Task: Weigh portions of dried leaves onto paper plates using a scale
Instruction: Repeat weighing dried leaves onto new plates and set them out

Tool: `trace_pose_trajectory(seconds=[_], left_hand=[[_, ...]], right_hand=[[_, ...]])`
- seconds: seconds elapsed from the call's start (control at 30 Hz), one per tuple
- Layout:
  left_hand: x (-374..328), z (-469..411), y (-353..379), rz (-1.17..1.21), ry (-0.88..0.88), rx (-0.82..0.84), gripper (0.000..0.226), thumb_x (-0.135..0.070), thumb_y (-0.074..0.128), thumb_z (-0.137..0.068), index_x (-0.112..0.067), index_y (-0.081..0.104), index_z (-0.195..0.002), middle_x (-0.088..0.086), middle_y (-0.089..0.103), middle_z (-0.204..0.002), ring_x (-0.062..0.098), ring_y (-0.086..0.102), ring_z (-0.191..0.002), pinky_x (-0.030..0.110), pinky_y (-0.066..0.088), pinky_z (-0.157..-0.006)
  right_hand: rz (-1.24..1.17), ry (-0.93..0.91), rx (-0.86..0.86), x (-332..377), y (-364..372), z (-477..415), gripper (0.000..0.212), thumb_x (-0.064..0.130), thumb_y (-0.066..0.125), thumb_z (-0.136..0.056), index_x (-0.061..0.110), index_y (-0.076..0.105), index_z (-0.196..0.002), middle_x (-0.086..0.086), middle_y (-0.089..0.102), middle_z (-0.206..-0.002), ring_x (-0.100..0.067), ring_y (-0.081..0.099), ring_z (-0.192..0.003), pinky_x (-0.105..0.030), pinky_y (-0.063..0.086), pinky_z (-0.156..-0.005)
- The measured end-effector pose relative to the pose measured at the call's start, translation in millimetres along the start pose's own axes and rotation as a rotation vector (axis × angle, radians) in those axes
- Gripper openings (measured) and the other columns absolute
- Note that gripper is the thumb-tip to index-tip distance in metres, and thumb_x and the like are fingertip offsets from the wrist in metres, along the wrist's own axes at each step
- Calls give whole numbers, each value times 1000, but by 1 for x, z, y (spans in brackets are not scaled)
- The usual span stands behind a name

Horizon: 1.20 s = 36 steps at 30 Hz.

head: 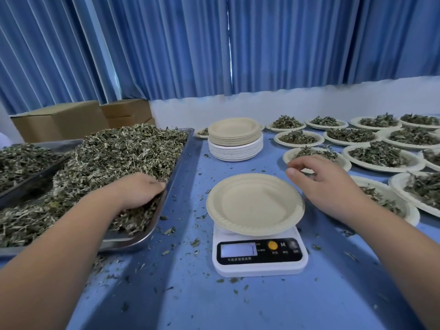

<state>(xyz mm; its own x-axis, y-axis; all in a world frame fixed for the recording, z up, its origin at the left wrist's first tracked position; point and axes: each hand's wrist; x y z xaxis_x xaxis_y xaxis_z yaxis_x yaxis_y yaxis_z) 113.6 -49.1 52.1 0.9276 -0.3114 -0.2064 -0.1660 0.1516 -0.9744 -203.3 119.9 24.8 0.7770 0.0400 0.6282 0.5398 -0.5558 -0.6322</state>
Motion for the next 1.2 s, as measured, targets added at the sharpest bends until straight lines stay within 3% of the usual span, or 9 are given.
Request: trace_pose_trajectory(seconds=[0.1,0.23,0.3,0.37,0.5,0.57,0.63,0.93,1.2], left_hand=[[-5,21,5,-11,51,-144,52,-54,28,-100,-24,55,-133,4,58,-135,23,55,-114,33,41,-95],[-8,47,20,-7,49,28,64,-62,19,-97,-25,48,-140,2,50,-144,23,47,-130,33,33,-106],[-6,58,23,20,54,-10,66,-65,16,-93,-22,61,-117,4,61,-128,22,56,-116,34,40,-98],[-2,68,25,-9,62,-98,69,-72,8,-84,-25,58,-96,2,63,-115,21,58,-105,40,44,-95],[2,82,31,-109,-48,-149,79,-75,0,-80,-42,45,-137,-12,39,-147,17,38,-135,53,30,-109],[0,85,35,-111,-74,-141,84,-78,-3,-77,-44,38,-142,-12,33,-152,17,32,-139,55,26,-112],[0,84,38,-105,-79,-140,84,-80,-4,-76,-47,33,-144,-11,29,-154,19,30,-141,56,24,-112],[3,79,40,-87,-58,-72,97,-86,0,-67,-41,33,-147,-10,31,-154,19,32,-139,43,30,-109],[7,80,45,-141,-36,-171,69,-74,16,-89,-37,42,-141,-10,43,-146,15,41,-131,39,38,-100]], right_hand=[[-9,-5,-11,1,-1,1,18,33,57,-94,25,65,-107,21,52,-99,7,51,-88,-22,35,-79],[8,-32,-8,4,-3,3,10,30,57,-94,26,65,-98,19,55,-97,8,50,-80,-9,33,-68],[1,-18,-38,7,-6,4,13,28,58,-94,20,66,-87,8,62,-87,1,51,-67,-11,34,-60],[-36,91,3,10,-16,4,25,28,59,-92,11,64,-75,-5,58,-64,-13,44,-49,-24,34,-50],[-207,394,650,14,-45,15,32,22,60,-88,11,60,-58,-6,40,-48,-17,34,-38,-19,22,-40],[-113,451,975,17,-48,23,30,24,61,-88,11,65,-61,-3,41,-47,-14,37,-37,-17,21,-37],[-3,462,1111,22,-43,28,32,32,61,-88,12,68,-64,-2,42,-46,-14,41,-37,-17,21,-37],[91,585,1128,28,-22,29,42,40,56,-87,11,72,-61,0,45,-44,-12,47,-34,-14,18,-32],[30,646,1187,26,-22,27,46,38,56,-90,8,70,-58,-2,47,-41,-11,48,-31,-15,17,-28]])
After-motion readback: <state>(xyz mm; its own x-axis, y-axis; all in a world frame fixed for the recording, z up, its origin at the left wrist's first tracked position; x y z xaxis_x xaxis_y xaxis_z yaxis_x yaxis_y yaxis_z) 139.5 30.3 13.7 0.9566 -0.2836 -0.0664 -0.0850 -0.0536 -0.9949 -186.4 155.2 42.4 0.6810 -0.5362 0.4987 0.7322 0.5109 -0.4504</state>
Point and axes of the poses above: each hand's wrist, its own z-axis away from the middle knuckle, its own y-axis out of the palm, x = y × z
